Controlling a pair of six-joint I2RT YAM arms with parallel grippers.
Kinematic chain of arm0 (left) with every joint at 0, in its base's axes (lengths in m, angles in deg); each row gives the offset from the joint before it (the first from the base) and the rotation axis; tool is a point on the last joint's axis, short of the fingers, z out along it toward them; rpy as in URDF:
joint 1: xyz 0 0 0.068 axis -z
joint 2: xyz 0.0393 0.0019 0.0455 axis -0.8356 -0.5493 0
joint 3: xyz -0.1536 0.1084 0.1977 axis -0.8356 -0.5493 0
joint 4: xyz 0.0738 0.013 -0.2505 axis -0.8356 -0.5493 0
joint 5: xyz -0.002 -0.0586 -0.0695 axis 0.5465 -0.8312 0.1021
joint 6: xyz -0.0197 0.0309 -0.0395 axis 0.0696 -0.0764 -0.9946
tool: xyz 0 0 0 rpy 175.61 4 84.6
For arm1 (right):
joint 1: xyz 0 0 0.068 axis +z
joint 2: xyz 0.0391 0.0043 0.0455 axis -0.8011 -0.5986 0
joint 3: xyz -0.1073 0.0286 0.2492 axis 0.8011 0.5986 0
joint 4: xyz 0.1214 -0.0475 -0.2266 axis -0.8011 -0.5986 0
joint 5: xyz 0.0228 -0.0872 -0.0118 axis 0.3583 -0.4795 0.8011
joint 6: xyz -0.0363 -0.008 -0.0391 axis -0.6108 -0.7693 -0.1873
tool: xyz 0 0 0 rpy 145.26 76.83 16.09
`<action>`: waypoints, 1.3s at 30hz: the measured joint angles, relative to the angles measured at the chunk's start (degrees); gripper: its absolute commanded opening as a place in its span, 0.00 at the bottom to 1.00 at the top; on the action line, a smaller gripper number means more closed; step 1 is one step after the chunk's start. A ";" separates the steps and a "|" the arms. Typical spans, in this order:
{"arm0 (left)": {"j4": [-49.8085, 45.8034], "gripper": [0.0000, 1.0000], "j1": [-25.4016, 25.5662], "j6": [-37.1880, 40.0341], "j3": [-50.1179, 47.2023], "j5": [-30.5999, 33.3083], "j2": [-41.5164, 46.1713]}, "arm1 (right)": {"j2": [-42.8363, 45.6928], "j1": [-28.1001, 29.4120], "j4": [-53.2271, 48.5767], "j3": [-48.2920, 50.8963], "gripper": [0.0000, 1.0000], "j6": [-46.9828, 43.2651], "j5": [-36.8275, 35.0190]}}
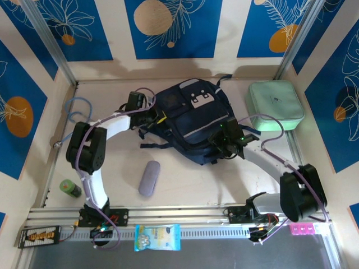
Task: Pack the student bag
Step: Rotate the student bag at the center of the table, then zip the student bag at the center of the table.
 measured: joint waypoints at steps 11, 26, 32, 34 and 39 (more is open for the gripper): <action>0.66 0.00 -1.70 -2.45 -6.82 3.23 9.01 | -21.46 -6.86 12.26 -15.58 0.53 -14.49 7.98; 1.16 0.00 -1.73 -3.58 -6.99 2.58 9.09 | -11.37 8.15 -10.54 -28.02 0.55 -18.12 -4.22; 1.18 0.00 -1.70 -3.54 -6.99 2.34 9.14 | -18.47 19.69 -13.60 -37.22 0.45 -13.16 -6.54; 1.18 0.00 -1.70 -3.54 -6.99 2.32 9.22 | -22.82 22.05 -14.64 -41.09 0.42 -11.04 -6.95; 1.14 0.00 -1.70 -3.37 -6.99 1.92 9.55 | -33.62 25.46 -17.70 -49.86 0.41 -6.93 -8.37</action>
